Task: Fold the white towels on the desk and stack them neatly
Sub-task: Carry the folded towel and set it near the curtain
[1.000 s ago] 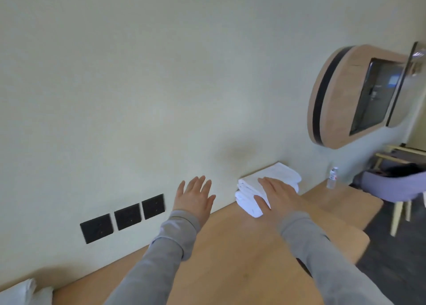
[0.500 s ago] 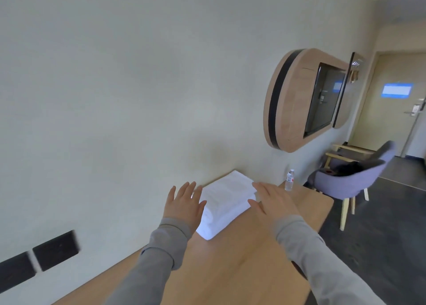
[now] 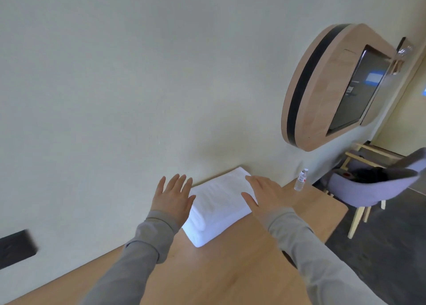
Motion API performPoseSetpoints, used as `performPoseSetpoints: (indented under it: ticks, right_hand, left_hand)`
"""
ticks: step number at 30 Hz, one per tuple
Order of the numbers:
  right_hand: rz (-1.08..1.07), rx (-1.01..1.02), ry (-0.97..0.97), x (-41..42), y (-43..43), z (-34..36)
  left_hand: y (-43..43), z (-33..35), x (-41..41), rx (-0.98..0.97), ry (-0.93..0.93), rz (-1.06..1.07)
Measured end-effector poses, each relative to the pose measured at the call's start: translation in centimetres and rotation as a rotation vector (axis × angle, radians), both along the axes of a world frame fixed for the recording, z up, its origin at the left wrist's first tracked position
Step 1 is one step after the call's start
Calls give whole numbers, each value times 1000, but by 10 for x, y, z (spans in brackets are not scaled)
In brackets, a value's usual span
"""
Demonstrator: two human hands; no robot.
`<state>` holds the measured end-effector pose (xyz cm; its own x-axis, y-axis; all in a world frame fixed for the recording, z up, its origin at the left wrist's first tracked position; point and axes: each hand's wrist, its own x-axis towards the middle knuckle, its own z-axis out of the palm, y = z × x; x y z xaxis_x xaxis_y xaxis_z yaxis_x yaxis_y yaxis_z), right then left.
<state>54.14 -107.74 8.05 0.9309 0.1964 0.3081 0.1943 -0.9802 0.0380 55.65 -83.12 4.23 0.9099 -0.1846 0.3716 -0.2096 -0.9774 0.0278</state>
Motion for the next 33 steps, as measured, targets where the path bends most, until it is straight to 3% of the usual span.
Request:
performPoseSetpoints:
  ticks: [14,18,20,24,29,31,33]
  right_hand:
    - [291,115,77,140,-45,-49]
    - [348,220,220,170,-73,-80]
    - [348,280,326,183,-91,-99]
    - [289,562,483,203,-120,-142]
    - [-103,1085,789,225,-138,-186]
    - [-259,1323,932,234,-143,-199]
    - [-390,1467,1020,238,-146,-206]
  left_hand:
    - [-67,-28,51,-141,-117,255]
    - [-107,-54,56,-191,-131,351]
    - [-129,-67,57,-308,7,440]
    - [-164,-107,59,-715,157,658]
    - [-186,-132,74,-1977,188,1007]
    - [-190,-144,82,-2206,257,1024]
    - [-194,-156,91,-2308,277,1022]
